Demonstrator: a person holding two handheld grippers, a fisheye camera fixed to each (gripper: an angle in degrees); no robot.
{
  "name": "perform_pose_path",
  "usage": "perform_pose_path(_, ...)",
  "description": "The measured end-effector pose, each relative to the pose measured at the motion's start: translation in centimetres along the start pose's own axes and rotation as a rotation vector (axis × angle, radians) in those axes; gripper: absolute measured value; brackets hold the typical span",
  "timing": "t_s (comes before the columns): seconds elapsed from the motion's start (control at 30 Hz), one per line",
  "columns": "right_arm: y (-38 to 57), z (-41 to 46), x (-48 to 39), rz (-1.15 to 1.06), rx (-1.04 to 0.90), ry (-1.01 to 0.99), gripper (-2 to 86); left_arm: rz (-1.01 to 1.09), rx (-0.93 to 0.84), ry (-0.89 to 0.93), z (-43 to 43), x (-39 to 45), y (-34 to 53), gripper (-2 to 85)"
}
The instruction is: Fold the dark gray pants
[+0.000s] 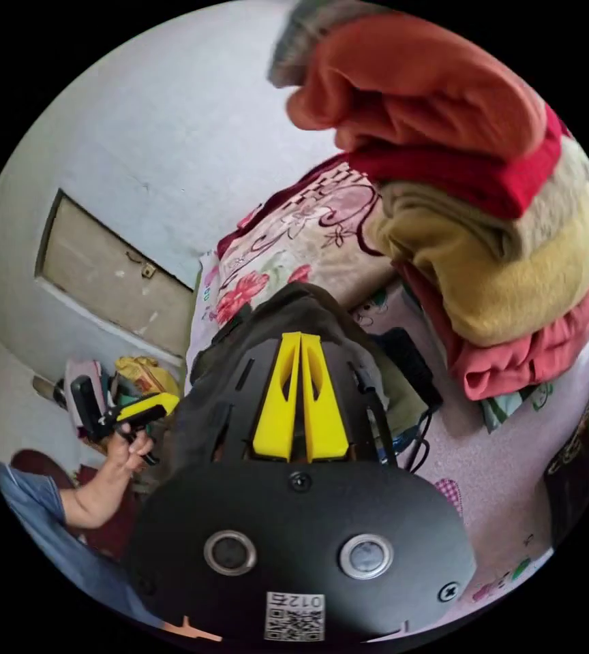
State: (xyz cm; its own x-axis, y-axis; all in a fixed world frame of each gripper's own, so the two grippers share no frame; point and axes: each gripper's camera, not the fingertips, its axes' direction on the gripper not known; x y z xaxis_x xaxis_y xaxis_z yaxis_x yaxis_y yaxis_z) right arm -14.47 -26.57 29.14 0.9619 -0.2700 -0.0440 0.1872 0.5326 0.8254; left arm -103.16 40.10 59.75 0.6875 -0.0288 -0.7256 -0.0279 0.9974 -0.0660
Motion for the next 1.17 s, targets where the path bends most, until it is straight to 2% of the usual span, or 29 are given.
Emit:
perform_pose_path(0.03, 1.5, -2.2, -3.3, -0.107, 0.023, 0.022, 0.5, -0.002, 0.069, 0.002, -1.5, 1.0, 1.0, 0.3)
perform_pose_path(0.1, 4.7, -4.6, -7.8, -0.229, 0.042, 0.033, 0.4, 0.003, 0.090, -0.036, -2.1, 2.8, 2.6, 0.2)
perform_pose_path(0.2, 10.4, -4.3, -13.6, -0.417, -0.047, 0.201, 0.1, 0.089, 0.001, -0.176, 1.0, 5.7, 5.2, 0.0)
perform_pose_path(0.23, 12.2, -3.0, -14.7, -0.467, -0.118, 0.326, 0.1, 0.122, -0.075, -0.239, 3.6, 6.3, 6.1, 0.0)
perform_pose_path(0.27, 13.4, -1.7, -14.9, -0.437, -0.194, 0.423, 0.0, 0.088, -0.173, -0.252, 6.4, 6.3, 6.8, -0.1)
perform_pose_path(0.33, 14.0, -3.3, -15.1, -0.363, -0.236, 0.403, 0.0, 0.062, -0.198, -0.194, 8.3, 6.4, 7.9, -0.1)
perform_pose_path(0.4, 14.1, -8.4, -16.1, -0.321, -0.138, 0.317, 0.0, 0.016, -0.172, -0.167, 8.0, 7.2, 8.7, 0.0)
perform_pose_path(0.5, 17.4, -19.2, -20.2, -0.425, 0.084, 0.440, 0.2, 0.064, 0.125, -0.274, 3.0, 11.8, 11.2, 0.2)
perform_pose_path(0.57, 23.3, -28.5, -23.0, -0.495, 0.325, 0.565, 0.5, 0.191, 0.417, -0.363, -1.0, 18.1, 14.5, 0.4)
perform_pose_path(0.63, 27.8, -34.5, -23.2, -0.446, 0.417, 0.586, 0.7, 0.303, 0.552, -0.369, -1.9, 23.2, 17.0, 0.5)
perform_pose_path(0.7, 32.2, -39.7, -22.1, -0.304, 0.443, 0.607, 0.7, 0.385, 0.568, -0.262, -1.0, 27.8, 18.9, 0.6)
perform_pose_path(0.8, 40.8, -47.7, -19.6, -0.097, 0.473, 0.592, 0.7, 0.461, 0.436, 0.057, 2.6, 35.1, 21.3, 0.4)
perform_pose_path(0.87, 48.0, -53.3, -18.4, 0.016, 0.465, 0.664, 0.7, 0.446, 0.343, 0.293, 6.0, 40.8, 23.8, 0.4)
perform_pose_path(0.97, 56.7, -60.4, -16.8, 0.118, 0.438, 0.690, 0.6, 0.465, 0.216, 0.529, 9.8, 48.7, 27.8, 0.4)
perform_pose_path(1.1, 67.1, -68.7, -13.6, 0.297, 0.406, 0.727, 0.5, 0.478, -0.008, 0.699, 14.6, 58.4, 33.6, 0.4)
perform_pose_path(1.17, 74.3, -75.0, -11.0, 0.439, 0.423, 0.727, 0.4, 0.482, -0.184, 0.764, 18.5, 64.6, 38.0, 0.4)
